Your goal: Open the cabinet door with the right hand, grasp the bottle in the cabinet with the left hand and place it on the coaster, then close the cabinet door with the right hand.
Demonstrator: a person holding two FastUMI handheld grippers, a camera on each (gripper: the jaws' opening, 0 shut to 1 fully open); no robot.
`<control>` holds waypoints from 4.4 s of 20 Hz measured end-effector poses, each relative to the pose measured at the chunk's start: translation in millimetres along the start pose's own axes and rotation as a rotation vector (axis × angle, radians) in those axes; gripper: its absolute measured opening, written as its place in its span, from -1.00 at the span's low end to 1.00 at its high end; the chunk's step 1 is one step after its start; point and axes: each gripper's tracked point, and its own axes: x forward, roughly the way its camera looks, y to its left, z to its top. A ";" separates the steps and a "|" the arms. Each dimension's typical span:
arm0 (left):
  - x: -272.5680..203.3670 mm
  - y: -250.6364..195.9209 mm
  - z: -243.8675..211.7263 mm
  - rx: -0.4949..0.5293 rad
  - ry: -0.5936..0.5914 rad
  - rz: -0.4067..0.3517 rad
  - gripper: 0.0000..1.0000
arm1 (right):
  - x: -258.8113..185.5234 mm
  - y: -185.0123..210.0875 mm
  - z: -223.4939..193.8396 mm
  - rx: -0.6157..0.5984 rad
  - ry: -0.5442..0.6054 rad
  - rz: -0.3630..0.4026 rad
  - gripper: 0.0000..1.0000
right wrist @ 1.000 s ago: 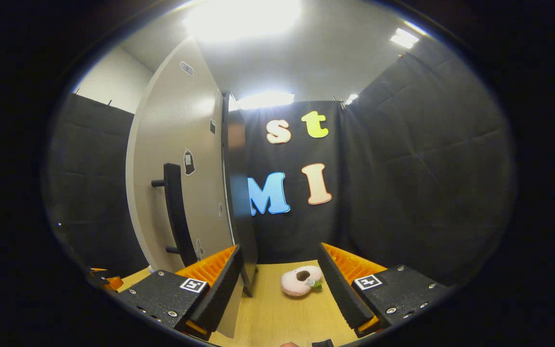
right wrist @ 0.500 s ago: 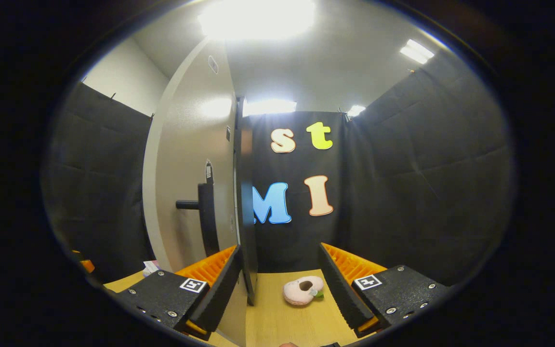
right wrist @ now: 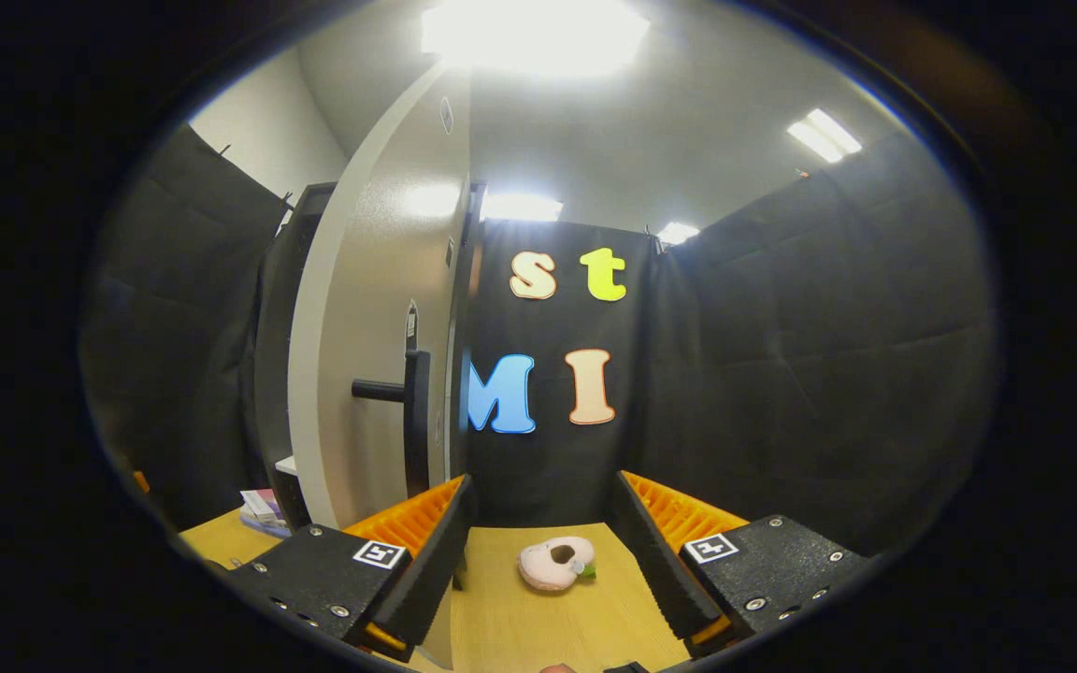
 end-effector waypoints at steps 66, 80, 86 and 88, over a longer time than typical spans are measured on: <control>30.0 95.1 8.4 -0.001 -0.018 0.023 0.68 | -8.7 85.6 -8.3 0.010 0.010 0.282 0.89; 42.2 -70.4 36.5 0.022 -0.074 -0.051 0.76 | -13.3 37.0 -22.7 0.050 0.067 0.191 0.89; 37.8 -97.2 36.2 0.030 -0.065 -0.067 0.71 | -15.9 26.3 -24.5 0.049 0.069 0.177 0.89; 36.2 -100.3 39.7 0.039 -0.069 -0.067 0.76 | -15.4 26.2 -23.8 0.054 0.064 0.175 0.89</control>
